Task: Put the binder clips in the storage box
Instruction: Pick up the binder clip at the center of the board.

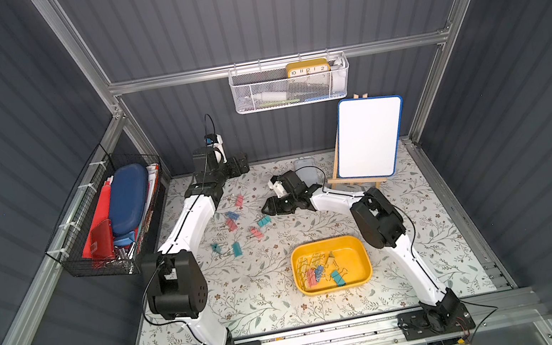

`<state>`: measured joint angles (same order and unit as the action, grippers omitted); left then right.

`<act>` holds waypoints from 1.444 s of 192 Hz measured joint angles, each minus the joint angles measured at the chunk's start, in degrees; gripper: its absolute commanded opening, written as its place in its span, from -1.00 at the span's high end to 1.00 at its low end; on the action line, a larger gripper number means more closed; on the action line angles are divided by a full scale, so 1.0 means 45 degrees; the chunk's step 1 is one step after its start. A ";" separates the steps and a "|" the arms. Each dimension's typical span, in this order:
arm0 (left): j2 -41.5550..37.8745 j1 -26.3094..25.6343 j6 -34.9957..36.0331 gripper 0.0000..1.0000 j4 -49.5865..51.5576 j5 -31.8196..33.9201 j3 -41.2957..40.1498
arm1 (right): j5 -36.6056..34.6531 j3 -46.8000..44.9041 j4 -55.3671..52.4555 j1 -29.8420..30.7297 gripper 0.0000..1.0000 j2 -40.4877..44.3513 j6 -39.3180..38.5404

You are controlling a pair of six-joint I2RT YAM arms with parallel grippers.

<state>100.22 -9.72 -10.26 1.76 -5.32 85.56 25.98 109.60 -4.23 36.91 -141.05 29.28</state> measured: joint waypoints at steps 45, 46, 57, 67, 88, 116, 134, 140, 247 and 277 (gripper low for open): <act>0.0000 0.0000 0.0000 -0.98 -0.0005 0.0005 0.0000 | 0.0277 -0.1078 0.1175 0.0039 -0.21 0.0612 0.0262; 0.0000 0.0000 0.0000 -0.98 0.0000 0.0000 0.0000 | 0.0287 -0.1083 0.1185 0.0039 -0.22 0.0617 0.0267; 0.0000 0.0000 0.0000 -0.98 0.0000 0.0000 0.0000 | 0.0452 -0.1039 0.1360 0.0039 -0.31 0.0656 0.0243; 0.0000 0.0000 0.0000 -0.98 0.0000 -0.0005 0.0000 | 0.0617 -0.0792 0.1311 0.0034 -0.34 0.0607 0.0267; 0.0000 0.0000 0.0000 -0.98 0.0000 -0.0010 0.0000 | 0.1078 0.0534 0.1073 0.0034 -0.31 -0.0015 0.0155; 0.0000 0.0000 0.0000 -0.98 0.0000 -0.0010 0.0000 | 0.1418 0.2171 0.0583 0.0039 0.02 -0.1195 0.0049; 0.0000 0.0000 0.0000 -0.98 0.0000 -0.0010 0.0000 | 0.1554 0.2200 0.0155 0.0058 0.06 -0.1481 0.0112; 0.0000 0.0000 0.0000 -0.98 0.0000 -0.0010 0.0000 | 0.1603 0.2186 -0.0039 0.0073 0.06 -0.1525 0.0126; 0.0000 0.0000 0.0000 -0.98 0.0000 -0.0155 0.0000 | 0.1200 -0.0563 0.0000 0.0238 1.00 0.0651 0.0554; 0.0000 0.0000 0.0000 -0.98 0.0000 -0.0180 0.0000 | 0.0209 -0.3045 0.0413 0.0238 1.00 0.3832 0.1010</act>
<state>100.22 -9.72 -10.26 1.76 -6.13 85.56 26.92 95.90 -2.37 37.98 -123.81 33.82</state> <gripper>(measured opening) 0.992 0.046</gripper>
